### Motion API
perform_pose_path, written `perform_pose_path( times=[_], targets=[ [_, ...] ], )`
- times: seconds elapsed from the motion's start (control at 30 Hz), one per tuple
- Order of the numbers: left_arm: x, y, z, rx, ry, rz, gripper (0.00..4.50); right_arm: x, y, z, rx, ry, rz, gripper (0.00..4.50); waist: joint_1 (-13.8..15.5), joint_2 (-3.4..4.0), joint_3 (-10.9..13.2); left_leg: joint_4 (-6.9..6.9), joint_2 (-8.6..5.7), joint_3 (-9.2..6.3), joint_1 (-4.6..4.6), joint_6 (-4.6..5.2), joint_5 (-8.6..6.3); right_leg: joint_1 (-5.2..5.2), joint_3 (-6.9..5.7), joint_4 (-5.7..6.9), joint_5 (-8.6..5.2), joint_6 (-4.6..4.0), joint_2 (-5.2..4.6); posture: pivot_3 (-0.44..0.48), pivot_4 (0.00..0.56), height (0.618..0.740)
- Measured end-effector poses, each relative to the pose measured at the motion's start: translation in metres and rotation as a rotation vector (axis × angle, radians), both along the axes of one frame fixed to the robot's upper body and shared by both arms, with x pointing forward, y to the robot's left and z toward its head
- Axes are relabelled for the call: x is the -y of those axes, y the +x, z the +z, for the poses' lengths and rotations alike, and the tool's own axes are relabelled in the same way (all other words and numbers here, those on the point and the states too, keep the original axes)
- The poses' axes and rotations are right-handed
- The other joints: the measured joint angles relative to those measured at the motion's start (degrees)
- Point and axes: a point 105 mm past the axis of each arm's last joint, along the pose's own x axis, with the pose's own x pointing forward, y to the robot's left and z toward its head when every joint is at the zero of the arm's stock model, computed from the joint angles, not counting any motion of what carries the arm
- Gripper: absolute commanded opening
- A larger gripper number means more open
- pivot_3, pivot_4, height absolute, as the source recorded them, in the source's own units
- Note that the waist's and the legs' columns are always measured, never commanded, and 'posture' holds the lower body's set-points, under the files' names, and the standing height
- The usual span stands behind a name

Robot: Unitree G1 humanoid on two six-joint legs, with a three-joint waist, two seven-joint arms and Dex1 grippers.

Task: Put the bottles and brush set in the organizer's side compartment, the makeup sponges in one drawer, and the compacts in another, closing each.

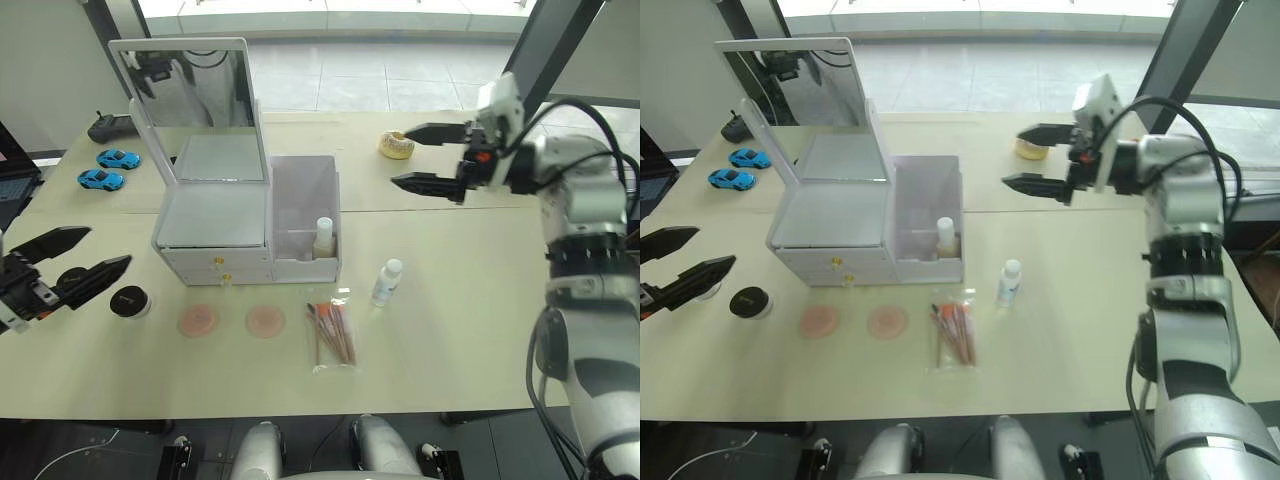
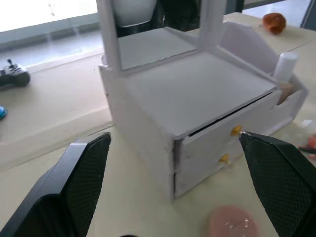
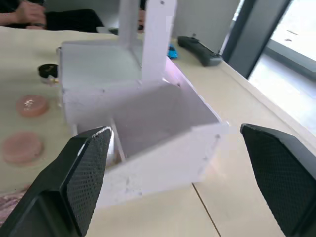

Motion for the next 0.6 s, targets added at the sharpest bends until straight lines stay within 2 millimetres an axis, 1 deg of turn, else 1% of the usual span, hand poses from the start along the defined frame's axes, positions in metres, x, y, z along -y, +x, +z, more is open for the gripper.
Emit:
perform_pose_path(
  times=[0.17, 0.23, 0.27, 0.33, 0.43, 0.5, 0.6],
  targets=[
    [-0.047, -0.006, -0.015, -0.033, -0.007, 0.114, 4.50, 0.077, -0.022, -0.042, -0.071, -0.088, -0.308, 4.45, -0.1, 0.02, 0.0, -0.06, 0.00, 0.09, 0.06, 0.00, 0.00, 0.00, 0.04, -0.03, -0.06, 0.00, -0.02, 0.000, 0.150, 0.740],
    [-0.054, -0.009, -0.022, -0.046, -0.017, 0.123, 4.50, 0.098, -0.032, -0.053, -0.097, -0.095, -0.387, 4.45, -0.3, 0.02, 0.0, -0.10, 0.03, 0.15, 0.11, 0.00, 0.00, 0.00, 0.07, -0.01, -0.07, 0.01, -0.01, 0.000, 0.150, 0.740],
    [-0.054, -0.008, -0.023, -0.046, -0.019, 0.114, 4.50, 0.101, -0.035, -0.055, -0.101, -0.099, -0.399, 4.45, -0.4, 0.02, 0.0, -0.12, 0.02, 0.15, 0.19, 0.00, 0.00, 0.01, 0.08, 0.00, -0.08, 0.03, -0.01, 0.000, 0.150, 0.740],
    [-0.050, -0.003, -0.022, -0.040, -0.007, 0.082, 4.50, 0.100, -0.037, -0.054, -0.094, -0.100, -0.396, 4.45, -0.6, 0.01, 0.0, -0.15, 0.03, 0.15, 0.29, 0.00, 0.00, 0.05, 0.11, 0.03, -0.13, 0.11, 0.01, 0.000, 0.150, 0.740],
    [-0.036, 0.009, -0.015, -0.032, 0.017, 0.009, 4.50, 0.095, -0.037, -0.048, -0.071, -0.112, -0.372, 4.45, -0.6, 0.02, 0.0, -0.14, 0.03, 0.14, 0.28, 0.00, 0.00, 0.06, 0.11, 0.05, -0.14, 0.13, 0.02, 0.000, 0.150, 0.740],
    [-0.021, 0.019, -0.008, -0.019, 0.029, -0.064, 4.50, 0.089, -0.037, -0.043, -0.064, -0.114, -0.348, 4.45, -0.5, 0.02, 0.0, -0.14, 0.02, 0.15, 0.24, 0.00, 0.00, 0.05, 0.13, 0.04, -0.11, 0.09, 0.02, 0.000, 0.150, 0.740],
    [0.014, 0.034, 0.009, -0.015, 0.039, -0.217, 4.50, 0.071, -0.041, -0.028, -0.047, -0.126, -0.276, 4.45, -0.1, 0.00, 0.0, -0.08, 0.01, 0.11, 0.12, 0.00, 0.00, 0.03, 0.13, 0.05, -0.10, 0.10, 0.03, 0.000, 0.150, 0.740]
  ],
)
